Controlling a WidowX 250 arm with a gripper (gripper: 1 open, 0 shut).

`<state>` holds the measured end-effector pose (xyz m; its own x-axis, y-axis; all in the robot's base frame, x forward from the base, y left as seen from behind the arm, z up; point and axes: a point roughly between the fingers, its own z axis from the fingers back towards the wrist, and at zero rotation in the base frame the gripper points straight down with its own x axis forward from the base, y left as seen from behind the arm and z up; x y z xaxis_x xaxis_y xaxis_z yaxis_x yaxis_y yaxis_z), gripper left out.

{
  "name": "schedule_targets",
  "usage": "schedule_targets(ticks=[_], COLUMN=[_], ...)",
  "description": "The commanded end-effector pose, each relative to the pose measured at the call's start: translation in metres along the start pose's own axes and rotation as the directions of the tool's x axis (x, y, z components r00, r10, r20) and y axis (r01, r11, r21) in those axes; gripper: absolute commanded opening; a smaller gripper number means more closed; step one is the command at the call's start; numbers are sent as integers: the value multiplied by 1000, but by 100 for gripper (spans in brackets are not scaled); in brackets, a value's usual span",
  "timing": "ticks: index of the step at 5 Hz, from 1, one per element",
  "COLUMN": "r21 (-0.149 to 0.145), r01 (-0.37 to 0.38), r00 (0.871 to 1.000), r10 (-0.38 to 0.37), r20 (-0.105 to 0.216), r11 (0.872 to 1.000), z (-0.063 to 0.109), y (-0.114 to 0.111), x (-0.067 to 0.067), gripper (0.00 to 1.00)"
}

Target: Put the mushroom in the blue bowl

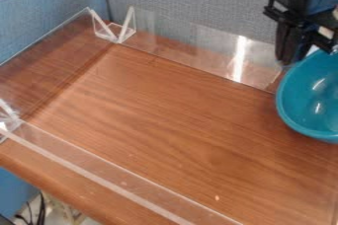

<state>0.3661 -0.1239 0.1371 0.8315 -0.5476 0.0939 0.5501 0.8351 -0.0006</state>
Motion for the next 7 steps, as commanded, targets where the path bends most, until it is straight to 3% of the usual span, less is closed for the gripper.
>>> schedule_targets(ticks=[1, 2, 4, 7], r21=[40, 45, 33, 32], r01=[-1, 6, 167, 81], r00=[994, 992, 976, 987], r10=[-4, -11, -170, -85], r20=[110, 123, 136, 134], r11=[999, 999, 985, 996], z=[41, 45, 45, 42], y=[10, 13, -8, 6], x=[-3, -7, -13, 6], gripper=[0, 0, 0, 0])
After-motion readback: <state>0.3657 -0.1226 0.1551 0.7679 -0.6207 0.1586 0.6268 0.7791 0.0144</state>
